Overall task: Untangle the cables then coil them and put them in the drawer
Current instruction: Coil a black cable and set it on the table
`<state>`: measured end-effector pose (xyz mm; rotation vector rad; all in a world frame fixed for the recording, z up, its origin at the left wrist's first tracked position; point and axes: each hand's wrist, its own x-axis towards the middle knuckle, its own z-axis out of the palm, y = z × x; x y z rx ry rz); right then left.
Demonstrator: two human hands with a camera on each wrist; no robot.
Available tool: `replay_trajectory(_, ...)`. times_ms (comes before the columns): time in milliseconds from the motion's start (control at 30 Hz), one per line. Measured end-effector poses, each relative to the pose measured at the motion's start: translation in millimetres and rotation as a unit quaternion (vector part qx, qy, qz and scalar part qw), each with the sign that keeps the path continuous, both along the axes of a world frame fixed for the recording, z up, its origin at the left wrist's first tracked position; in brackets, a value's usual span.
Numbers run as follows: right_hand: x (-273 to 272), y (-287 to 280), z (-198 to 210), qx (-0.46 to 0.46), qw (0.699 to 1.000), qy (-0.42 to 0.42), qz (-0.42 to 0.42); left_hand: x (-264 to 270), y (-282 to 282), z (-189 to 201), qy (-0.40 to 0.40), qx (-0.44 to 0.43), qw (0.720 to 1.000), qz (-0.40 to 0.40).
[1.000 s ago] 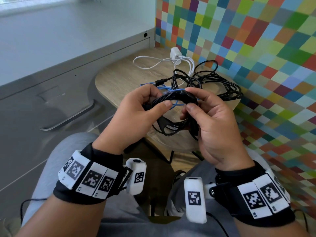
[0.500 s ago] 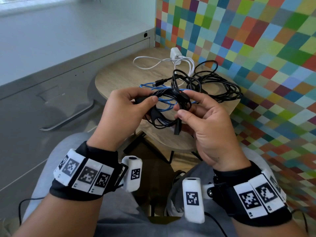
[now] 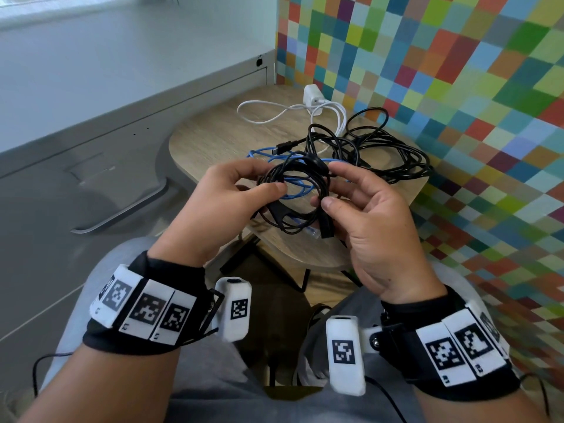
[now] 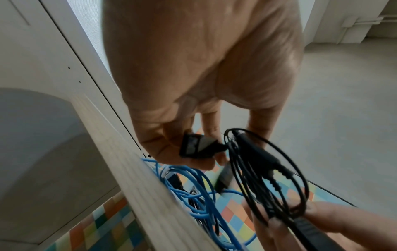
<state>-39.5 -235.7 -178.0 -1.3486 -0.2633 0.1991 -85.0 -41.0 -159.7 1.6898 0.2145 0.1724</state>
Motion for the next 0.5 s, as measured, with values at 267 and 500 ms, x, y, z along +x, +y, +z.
replay_trajectory(267,0.2,-0.6,0.5,-0.001,1.0,0.003,0.009,-0.1,2.5,0.8,-0.01,-0.005,1.0,-0.002)
replay_trajectory(500,-2.0,0.0,4.2,-0.006,1.0,0.005,0.012,-0.3,-1.3,-2.6,-0.026,-0.009,0.999,-0.025)
